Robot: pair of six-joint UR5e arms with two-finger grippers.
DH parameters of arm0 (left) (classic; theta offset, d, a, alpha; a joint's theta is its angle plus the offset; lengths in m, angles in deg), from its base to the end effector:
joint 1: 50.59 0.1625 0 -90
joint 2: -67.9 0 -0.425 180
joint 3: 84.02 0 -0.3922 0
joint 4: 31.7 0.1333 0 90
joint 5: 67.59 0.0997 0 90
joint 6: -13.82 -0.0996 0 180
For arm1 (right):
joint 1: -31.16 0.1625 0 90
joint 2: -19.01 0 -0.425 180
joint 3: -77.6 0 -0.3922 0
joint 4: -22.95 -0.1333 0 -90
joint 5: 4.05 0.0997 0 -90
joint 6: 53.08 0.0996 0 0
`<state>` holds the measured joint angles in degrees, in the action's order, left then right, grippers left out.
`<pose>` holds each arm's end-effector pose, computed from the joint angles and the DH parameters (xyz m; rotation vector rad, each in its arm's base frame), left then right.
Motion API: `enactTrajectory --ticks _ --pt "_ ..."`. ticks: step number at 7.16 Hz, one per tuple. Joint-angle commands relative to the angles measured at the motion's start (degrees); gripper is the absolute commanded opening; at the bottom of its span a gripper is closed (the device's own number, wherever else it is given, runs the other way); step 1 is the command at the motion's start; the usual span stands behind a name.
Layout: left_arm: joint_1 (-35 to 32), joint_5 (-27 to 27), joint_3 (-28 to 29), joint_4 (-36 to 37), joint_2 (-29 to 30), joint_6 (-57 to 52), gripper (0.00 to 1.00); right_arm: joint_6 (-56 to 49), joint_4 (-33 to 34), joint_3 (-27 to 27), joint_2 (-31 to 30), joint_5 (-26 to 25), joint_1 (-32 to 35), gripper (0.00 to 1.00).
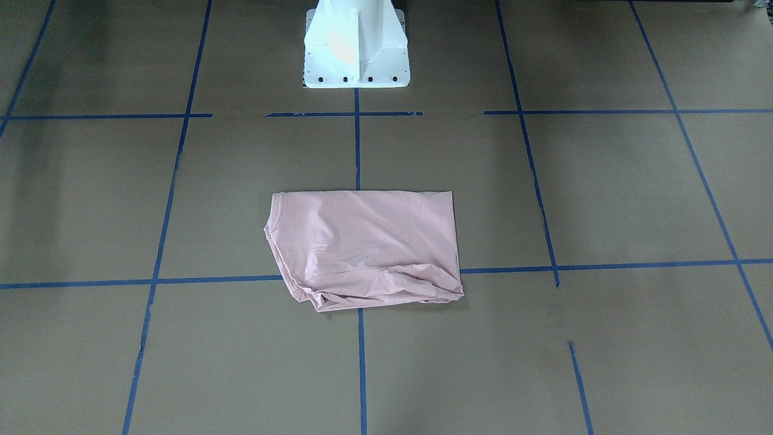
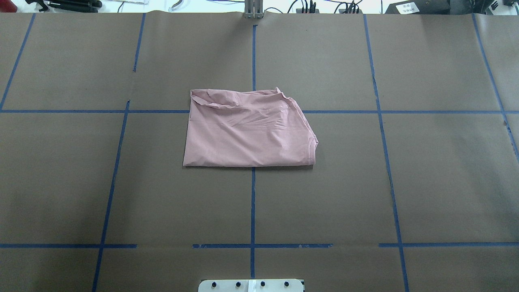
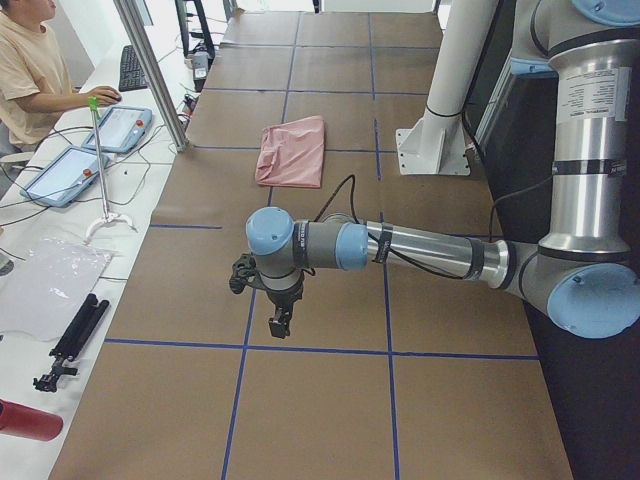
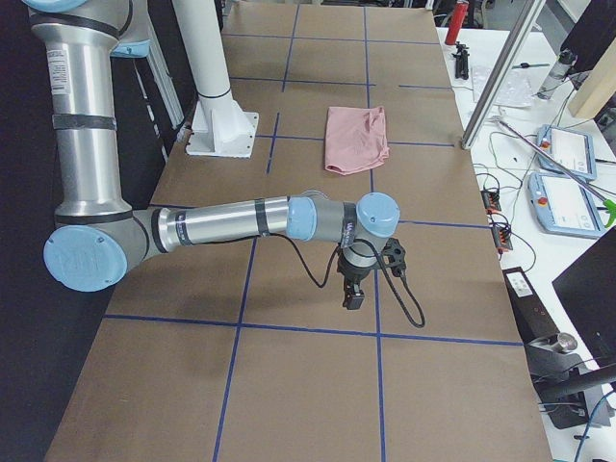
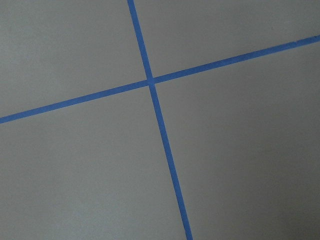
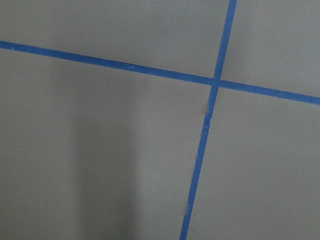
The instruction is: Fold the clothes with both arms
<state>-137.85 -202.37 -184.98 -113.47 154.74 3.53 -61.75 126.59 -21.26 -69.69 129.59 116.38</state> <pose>-0.0409 -0.4668 0.6051 0.0444 0.7819 0.2128 0.0234 -0.4945 0.5962 -0.0320 -0.7643 -0.2001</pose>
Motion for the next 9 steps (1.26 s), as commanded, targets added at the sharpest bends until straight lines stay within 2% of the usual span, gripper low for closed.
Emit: enactTrajectory --ticks 1,3,4,9 --pt "-0.11 -3.21 0.68 -1.28 0.25 0.01 1.00 -0.37 -0.01 -1.78 -2.16 -0.65 0.83 1.00" --pt "-0.02 -3.82 1.73 -3.22 0.52 0.10 1.00 -0.37 -0.01 -2.91 -4.62 -0.39 0.65 1.00" --pt "-0.02 -6.26 1.91 -3.22 0.52 0.19 1.00 -0.29 -0.01 -2.74 -4.72 -0.22 0.56 1.00" --pt "-0.02 -6.64 1.73 -4.44 0.70 0.19 1.00 -0.20 -0.10 -3.35 -2.27 -0.83 0.74 1.00"
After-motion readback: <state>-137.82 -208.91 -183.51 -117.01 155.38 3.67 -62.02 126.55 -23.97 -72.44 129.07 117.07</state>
